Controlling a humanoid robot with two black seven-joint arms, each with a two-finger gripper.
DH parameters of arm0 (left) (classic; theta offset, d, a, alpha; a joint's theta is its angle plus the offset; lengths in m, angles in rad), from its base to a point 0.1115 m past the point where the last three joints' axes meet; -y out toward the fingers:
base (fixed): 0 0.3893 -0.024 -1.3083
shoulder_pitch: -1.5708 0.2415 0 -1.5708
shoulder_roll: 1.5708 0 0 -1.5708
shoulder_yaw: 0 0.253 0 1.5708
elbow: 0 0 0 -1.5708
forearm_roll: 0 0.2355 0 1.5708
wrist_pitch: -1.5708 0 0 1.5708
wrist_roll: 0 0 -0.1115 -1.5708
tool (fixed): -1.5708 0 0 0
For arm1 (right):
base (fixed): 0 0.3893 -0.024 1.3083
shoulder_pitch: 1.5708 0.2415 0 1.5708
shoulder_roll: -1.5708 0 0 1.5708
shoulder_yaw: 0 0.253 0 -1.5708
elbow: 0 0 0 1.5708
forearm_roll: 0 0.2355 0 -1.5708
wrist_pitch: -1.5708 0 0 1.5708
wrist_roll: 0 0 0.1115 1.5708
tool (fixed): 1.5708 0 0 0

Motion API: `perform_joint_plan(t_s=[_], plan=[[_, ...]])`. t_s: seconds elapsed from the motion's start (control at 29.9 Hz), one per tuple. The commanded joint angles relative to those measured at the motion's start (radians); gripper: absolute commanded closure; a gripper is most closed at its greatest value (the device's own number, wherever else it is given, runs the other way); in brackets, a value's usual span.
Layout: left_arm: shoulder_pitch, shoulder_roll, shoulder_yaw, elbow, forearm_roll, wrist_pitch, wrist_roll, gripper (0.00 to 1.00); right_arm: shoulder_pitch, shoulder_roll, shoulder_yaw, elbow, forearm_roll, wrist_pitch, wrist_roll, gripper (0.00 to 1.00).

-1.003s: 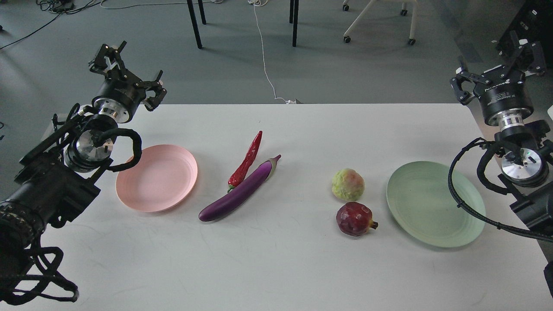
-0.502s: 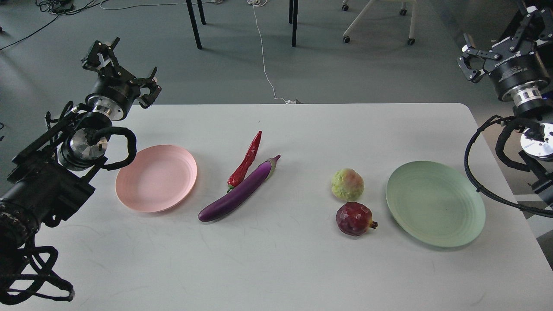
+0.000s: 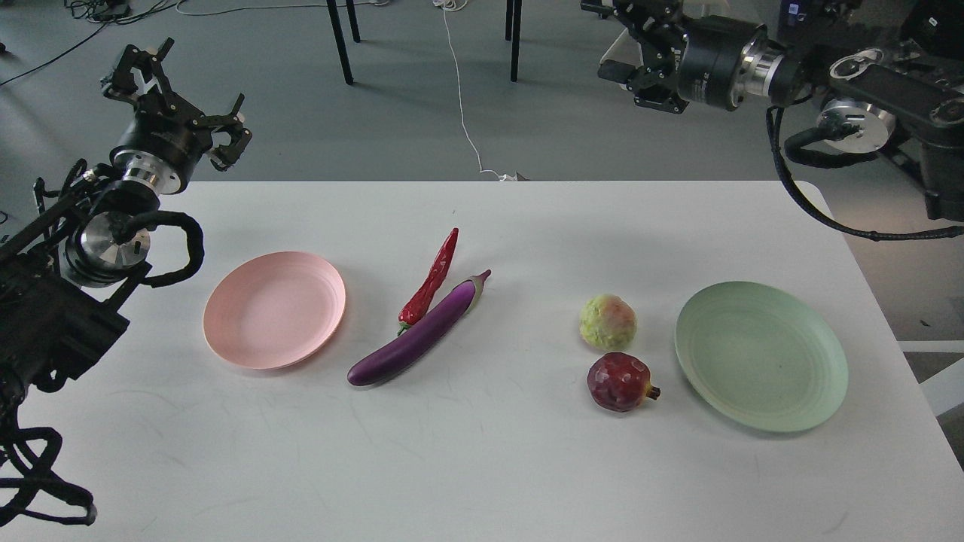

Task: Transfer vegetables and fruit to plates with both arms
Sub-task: 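Reach the right hand to the yellow-green fruit and grasp it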

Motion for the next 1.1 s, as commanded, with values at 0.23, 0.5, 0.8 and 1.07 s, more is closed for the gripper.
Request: perform_joint_plan(t_s=[0.23,0.5,0.8,1.07], plan=[[0.001,-0.009,0.0,-0.013,0.0,-0.006,-0.002,0.02,0.249,0.131,-0.457,0.206,-0.32,-0.066,0.023,0.03],[-0.002,-0.004,0.0,-0.037,0.0,-0.008,-0.002,0.02,0.201,0.2,-0.695,0.251,-0.629,-0.19,0.063,0.07],[-0.004,-0.003,0.0,-0.037,0.002,-0.011,-0.002,0.02,0.103,0.277,-0.824,0.208,-0.638,-0.304,0.063,0.1],[-0.002,0.0,0.0,-0.037,0.002,-0.011,-0.002,0.02,0.043,0.293,-0.827,0.19,-0.638,-0.301,0.063,0.3]])
